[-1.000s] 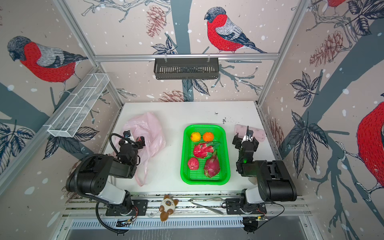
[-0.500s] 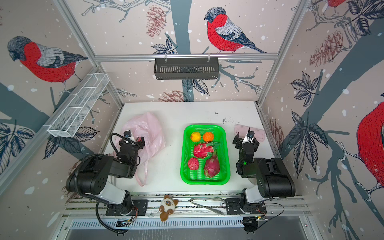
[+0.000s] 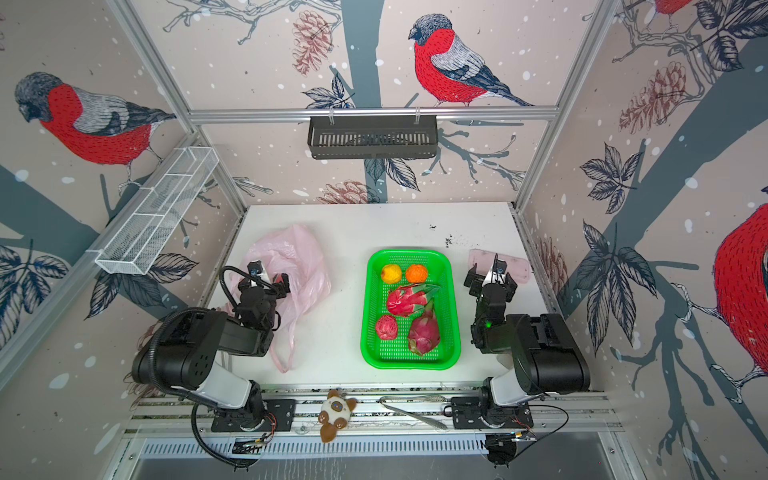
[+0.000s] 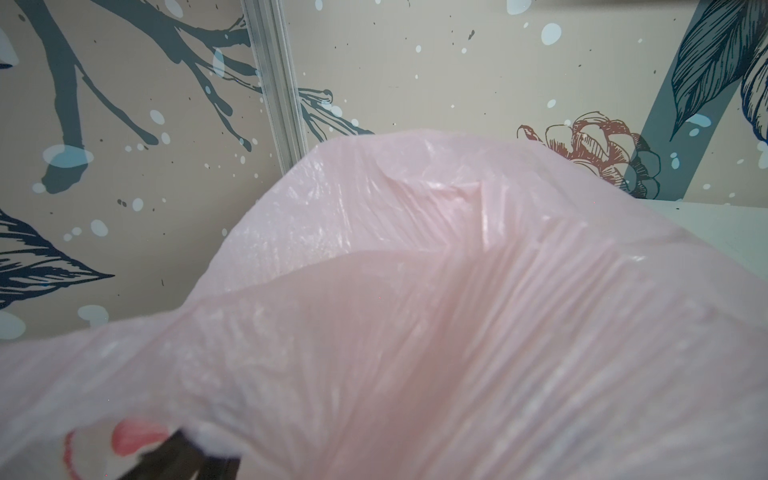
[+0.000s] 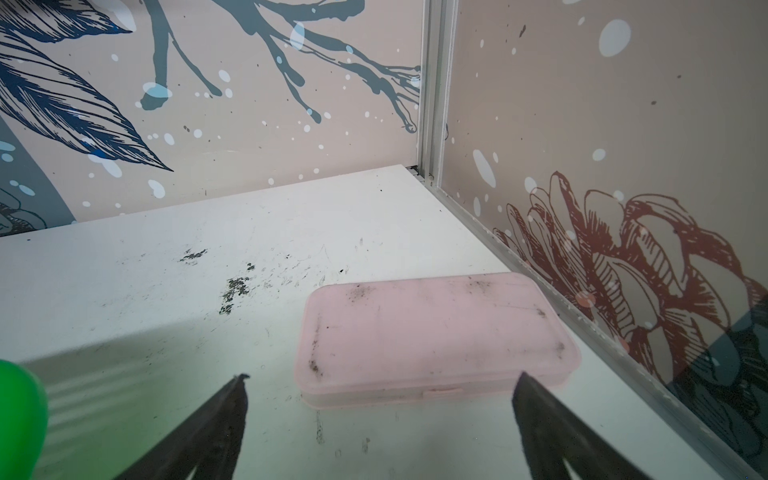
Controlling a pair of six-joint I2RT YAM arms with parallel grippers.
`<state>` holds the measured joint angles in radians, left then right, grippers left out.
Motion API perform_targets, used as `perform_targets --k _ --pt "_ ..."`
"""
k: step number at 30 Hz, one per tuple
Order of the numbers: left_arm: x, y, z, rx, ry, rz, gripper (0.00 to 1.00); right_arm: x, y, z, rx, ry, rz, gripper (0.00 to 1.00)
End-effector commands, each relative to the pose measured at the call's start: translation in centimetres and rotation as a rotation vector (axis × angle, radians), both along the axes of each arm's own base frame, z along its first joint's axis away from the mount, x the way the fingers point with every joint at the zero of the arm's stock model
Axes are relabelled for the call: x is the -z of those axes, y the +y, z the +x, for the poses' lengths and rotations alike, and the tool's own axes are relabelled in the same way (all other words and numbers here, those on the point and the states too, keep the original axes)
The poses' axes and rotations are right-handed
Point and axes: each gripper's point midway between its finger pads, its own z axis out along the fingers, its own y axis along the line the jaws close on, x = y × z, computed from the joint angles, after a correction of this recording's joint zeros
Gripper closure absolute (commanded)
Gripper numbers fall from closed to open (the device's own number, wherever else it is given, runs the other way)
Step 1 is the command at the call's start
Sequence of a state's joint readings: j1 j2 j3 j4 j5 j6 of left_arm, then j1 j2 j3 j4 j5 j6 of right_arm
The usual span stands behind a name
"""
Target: Untie the knot of the plastic bag and take out the fruit
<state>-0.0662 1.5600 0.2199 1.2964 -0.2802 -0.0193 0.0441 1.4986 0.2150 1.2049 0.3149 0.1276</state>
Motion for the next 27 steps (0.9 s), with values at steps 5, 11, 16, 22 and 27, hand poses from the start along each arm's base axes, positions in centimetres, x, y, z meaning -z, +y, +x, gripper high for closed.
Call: perform_targets --k 5,11,16,22,27 --pt "-1.04 -0.03 0.26 0.006 -0.039 0.008 0.02 -0.62 0.05 0.19 0.010 -0.019 -0.019 0.01" --pt "-1.05 -0.05 0.25 0.007 -0.040 0.008 0.02 -0.62 0.05 0.20 0.010 -0.019 -0.020 0.01" --pt "-1.02 -0.03 0.24 0.006 -0.039 0.008 0.02 -0.60 0.05 0.19 0.010 -0.019 -0.018 0.01" --pt "-1.03 -0.06 0.26 0.007 -0.039 0.008 0.02 -0.42 0.00 0.45 0.007 -0.010 -0.014 0.01" --pt "-1.05 -0.07 0.26 0.007 -0.040 0.008 0.02 -0.48 0.03 0.31 -0.008 -0.015 -0.008 0.01"
